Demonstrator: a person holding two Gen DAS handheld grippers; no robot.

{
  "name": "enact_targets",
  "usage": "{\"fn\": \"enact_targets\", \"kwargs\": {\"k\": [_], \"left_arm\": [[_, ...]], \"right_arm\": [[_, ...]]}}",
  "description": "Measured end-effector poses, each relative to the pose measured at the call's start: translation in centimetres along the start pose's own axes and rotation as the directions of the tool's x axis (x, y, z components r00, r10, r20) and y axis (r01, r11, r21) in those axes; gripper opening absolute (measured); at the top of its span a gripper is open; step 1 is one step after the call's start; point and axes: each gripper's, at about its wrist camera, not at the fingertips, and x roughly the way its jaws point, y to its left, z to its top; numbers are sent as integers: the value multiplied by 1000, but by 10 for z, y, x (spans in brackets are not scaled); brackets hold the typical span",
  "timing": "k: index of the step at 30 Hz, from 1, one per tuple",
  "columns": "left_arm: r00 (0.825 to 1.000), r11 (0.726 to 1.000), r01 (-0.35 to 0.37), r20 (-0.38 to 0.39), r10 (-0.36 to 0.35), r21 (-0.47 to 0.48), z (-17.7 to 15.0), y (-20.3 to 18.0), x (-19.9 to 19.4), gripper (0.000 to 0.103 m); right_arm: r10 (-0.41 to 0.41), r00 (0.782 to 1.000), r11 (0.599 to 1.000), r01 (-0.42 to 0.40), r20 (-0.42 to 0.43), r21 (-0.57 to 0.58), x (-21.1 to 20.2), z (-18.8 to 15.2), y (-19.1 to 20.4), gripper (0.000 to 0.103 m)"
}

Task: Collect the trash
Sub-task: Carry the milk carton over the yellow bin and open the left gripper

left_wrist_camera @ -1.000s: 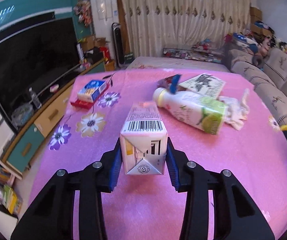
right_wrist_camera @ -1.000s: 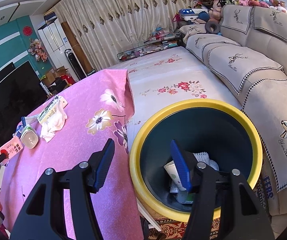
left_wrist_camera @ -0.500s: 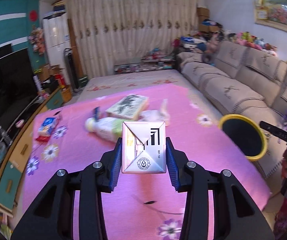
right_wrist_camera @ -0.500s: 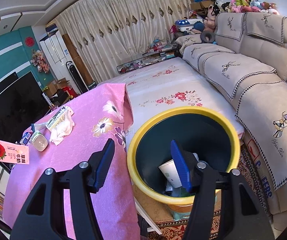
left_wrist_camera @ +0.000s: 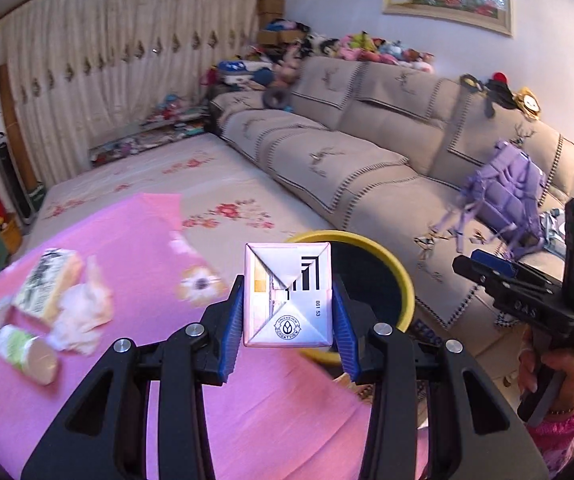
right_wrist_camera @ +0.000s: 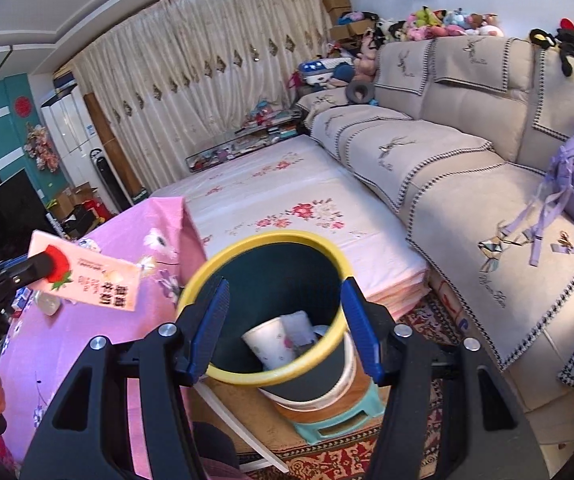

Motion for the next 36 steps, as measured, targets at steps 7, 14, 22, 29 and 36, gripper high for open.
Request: {"fn": "enact_targets", "kwargs": {"k": [7, 14, 22, 29, 36], "left_arm": [[993, 997, 63, -101, -59, 42, 17, -34, 94, 41], [982, 991, 85, -178, -67, 99, 20, -75, 156, 41], [976, 993, 70, -211, -49, 96, 12, -90, 177, 52], [991, 995, 39, -130, -27, 91, 15, -69, 127, 75], [999, 999, -39, -22, 39, 4, 3, -19, 43, 92]], "right_arm": [[-80, 997, 996, 80, -6, 36, -7, -3, -34, 56], [-106, 994, 991, 104, 22, 81, -17, -5, -59, 56], [-134, 991, 986, 132, 10, 97, -20, -9, -74, 56], [-122, 993, 988, 122, -4, 90, -16, -10, -69, 56], [-76, 997, 996, 76, -11, 50, -9, -9, -41, 57]]}}
